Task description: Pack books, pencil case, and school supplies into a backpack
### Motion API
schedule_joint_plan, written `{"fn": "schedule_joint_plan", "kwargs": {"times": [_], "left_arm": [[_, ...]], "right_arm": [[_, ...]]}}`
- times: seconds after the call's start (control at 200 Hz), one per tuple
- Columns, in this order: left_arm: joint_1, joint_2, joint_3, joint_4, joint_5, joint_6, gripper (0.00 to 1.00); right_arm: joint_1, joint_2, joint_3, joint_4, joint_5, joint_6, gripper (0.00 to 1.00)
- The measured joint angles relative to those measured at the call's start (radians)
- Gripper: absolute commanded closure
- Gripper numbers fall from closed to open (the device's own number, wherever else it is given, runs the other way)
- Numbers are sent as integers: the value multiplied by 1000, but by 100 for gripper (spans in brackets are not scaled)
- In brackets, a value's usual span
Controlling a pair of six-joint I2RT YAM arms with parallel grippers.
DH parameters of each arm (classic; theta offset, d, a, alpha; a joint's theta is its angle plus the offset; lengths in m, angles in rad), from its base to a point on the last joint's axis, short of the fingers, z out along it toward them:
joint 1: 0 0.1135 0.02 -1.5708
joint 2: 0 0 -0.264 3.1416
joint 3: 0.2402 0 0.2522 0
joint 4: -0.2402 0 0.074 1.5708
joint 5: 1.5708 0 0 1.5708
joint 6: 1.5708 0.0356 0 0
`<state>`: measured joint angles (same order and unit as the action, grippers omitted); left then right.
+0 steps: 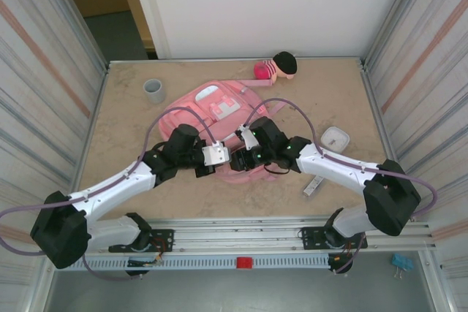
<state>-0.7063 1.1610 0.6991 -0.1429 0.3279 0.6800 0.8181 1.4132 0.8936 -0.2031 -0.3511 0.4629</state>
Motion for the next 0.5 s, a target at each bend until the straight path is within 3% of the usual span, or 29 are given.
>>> {"fn": "schedule_joint_plan", "kwargs": {"times": [0.13, 0.286, 0.501], "left_arm": [[0, -2, 0, -2, 0, -11, 100], [3, -2, 0, -1, 0, -14, 100], [19, -6, 4, -14, 7, -13, 100]], "right_arm": [[22, -1, 0, -11, 62, 2, 84], [38, -36, -8, -27, 107, -4, 98], [-23, -107, -26, -83, 130, -12, 100]]}}
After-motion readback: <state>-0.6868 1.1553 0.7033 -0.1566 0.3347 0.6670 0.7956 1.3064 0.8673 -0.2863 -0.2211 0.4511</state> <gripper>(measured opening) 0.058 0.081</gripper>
